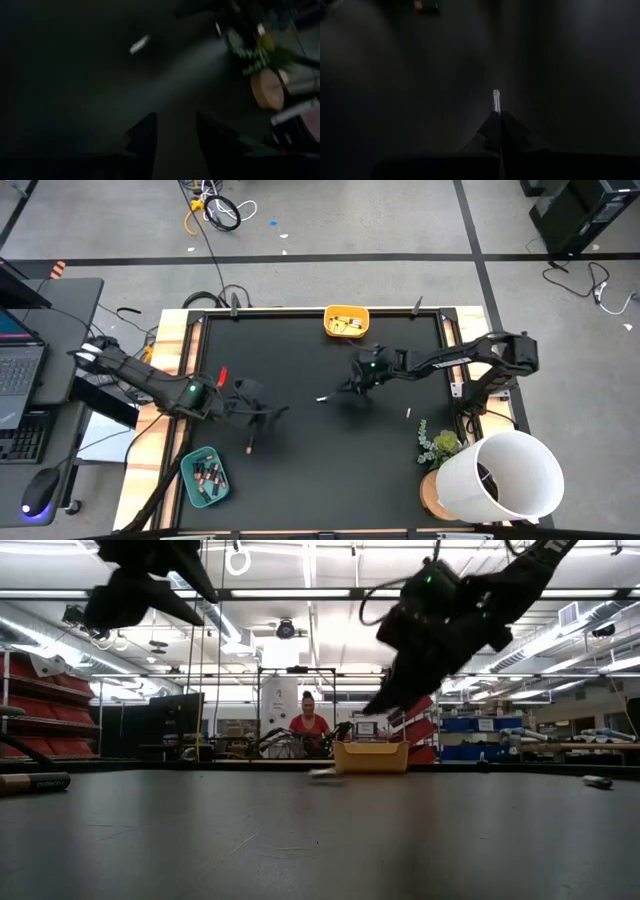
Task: Sort batteries
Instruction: Put the silver battery into the yellow bin
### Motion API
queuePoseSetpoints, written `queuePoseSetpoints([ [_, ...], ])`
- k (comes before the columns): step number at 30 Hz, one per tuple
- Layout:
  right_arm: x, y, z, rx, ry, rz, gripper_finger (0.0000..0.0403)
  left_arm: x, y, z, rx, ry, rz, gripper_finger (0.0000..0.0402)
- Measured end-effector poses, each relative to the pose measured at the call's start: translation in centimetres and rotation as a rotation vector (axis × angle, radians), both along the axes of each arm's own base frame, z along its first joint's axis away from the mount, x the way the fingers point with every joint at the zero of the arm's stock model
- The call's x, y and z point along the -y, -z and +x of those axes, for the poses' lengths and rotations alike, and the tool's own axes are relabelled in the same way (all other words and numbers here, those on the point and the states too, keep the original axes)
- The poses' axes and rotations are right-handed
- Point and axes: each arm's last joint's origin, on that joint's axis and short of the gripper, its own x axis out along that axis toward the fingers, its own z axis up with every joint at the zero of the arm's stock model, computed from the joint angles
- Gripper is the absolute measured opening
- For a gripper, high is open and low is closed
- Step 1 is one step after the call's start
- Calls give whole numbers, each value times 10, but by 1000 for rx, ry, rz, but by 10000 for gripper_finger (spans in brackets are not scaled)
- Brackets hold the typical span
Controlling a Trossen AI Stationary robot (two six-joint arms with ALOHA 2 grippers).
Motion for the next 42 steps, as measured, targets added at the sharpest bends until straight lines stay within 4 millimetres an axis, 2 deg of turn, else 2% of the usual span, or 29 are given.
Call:
queuePoseSetpoints([
  [5,-2,-34,-9,121,11,-4,0,-12,3,10,-2,-26,65,153],
  [9,1,-47,-24,71,109,109,1,-14,12,26,-14,13,103,157],
  [12,-1,-55,-44,-129,185,215,10,-17,23,41,-32,61,122,173],
  [18,-6,-65,-89,-780,438,368,42,-35,41,66,-41,70,142,205],
  [22,-13,-54,-107,-1016,506,422,56,-54,43,77,-5,69,206,208],
  [28,-18,-25,-121,-1093,562,592,76,-77,42,80,3,41,200,208],
  [36,-23,-17,-133,-1119,644,690,104,-78,42,80,6,75,187,208],
  [42,-26,3,-142,-1152,728,755,115,-82,42,81,-1,122,204,209],
])
